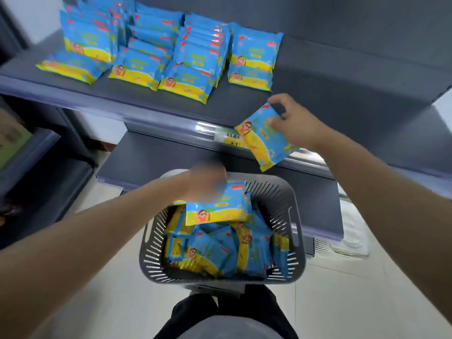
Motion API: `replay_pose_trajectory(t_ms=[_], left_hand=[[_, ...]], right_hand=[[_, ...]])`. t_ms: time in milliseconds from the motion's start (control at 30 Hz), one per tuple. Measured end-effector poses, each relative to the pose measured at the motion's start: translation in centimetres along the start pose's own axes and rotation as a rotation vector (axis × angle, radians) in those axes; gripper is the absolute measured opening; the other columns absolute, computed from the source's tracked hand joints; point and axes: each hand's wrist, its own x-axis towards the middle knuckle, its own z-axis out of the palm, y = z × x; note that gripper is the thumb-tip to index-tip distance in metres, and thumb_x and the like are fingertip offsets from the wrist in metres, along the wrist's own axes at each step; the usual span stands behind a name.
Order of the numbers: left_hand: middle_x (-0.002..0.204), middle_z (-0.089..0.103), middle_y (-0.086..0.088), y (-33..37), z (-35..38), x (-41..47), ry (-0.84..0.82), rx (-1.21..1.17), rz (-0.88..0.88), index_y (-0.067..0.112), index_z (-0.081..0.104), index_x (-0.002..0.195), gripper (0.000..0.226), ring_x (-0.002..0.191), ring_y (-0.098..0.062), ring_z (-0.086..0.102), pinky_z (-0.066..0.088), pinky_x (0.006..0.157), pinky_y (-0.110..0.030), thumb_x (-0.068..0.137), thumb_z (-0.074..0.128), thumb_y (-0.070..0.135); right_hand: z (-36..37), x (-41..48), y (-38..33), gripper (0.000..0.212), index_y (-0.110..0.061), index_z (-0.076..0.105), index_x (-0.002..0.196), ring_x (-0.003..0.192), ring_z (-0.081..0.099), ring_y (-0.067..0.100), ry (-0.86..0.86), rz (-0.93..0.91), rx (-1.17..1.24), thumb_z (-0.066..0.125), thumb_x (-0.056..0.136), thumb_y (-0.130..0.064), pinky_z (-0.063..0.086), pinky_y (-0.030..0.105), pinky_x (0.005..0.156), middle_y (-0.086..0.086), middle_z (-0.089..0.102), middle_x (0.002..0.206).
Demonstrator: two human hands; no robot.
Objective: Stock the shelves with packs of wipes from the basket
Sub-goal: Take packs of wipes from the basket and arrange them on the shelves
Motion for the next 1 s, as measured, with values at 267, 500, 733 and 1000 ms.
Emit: replay_pose_trajectory(t_ms=[267, 500, 733, 1000], left_hand=[[0.087, 0.068, -0.008, 1.5, -10.4, 0.4, 0.156, -0.294, -0.019, 0.012, 0.065, 0.096, 0.018, 0.073, -0.018, 0.061, 0.050, 0.066, -0.031, 0.080, 0.058, 0.009], [0.098, 0.067, -0.003, 1.6, -14.9, 4.6, 0.314, -0.199, -0.018, 0.014, 0.067, 0.105, 0.021, 0.091, -0.016, 0.061, 0.045, 0.075, -0.025, 0.083, 0.065, 0.013], [0.099, 0.065, 0.007, 1.3, -16.6, 8.0, 0.274, -0.205, -0.060, 0.026, 0.066, 0.105, 0.021, 0.091, -0.010, 0.059, 0.045, 0.076, -0.019, 0.089, 0.060, 0.014], [0.111, 0.056, 0.009, 1.3, -18.2, 13.3, 0.331, -0.061, -0.049, 0.020, 0.062, 0.120, 0.034, 0.101, -0.007, 0.049, 0.032, 0.083, -0.012, 0.088, 0.061, 0.010]], right_hand=[[-5.0, 8.6, -1.7, 0.064, -0.016, 0.045, 0.129, 0.103, 0.055, 0.024, -0.084, 0.076, -0.061, 0.074, 0.072, -0.009, 0.046, 0.031, 0.078, 0.012, 0.051, 0.127], [-5.4, 14.5, -2.2, 0.046, -0.002, 0.061, 0.114, 0.110, 0.056, 0.024, -0.030, -0.065, -0.254, 0.078, 0.071, -0.007, 0.044, 0.035, 0.099, 0.014, 0.058, 0.123], [-4.3, 19.7, -1.6, 0.049, -0.010, 0.060, 0.120, 0.115, 0.054, 0.024, -0.066, -0.110, -0.213, 0.077, 0.074, -0.009, 0.042, 0.028, 0.093, 0.012, 0.054, 0.128], [-4.5, 21.5, -0.3, 0.031, -0.014, 0.067, 0.109, 0.100, 0.058, 0.019, 0.107, -0.171, -0.201, 0.059, 0.082, 0.000, 0.042, 0.019, 0.083, 0.009, 0.066, 0.107]])
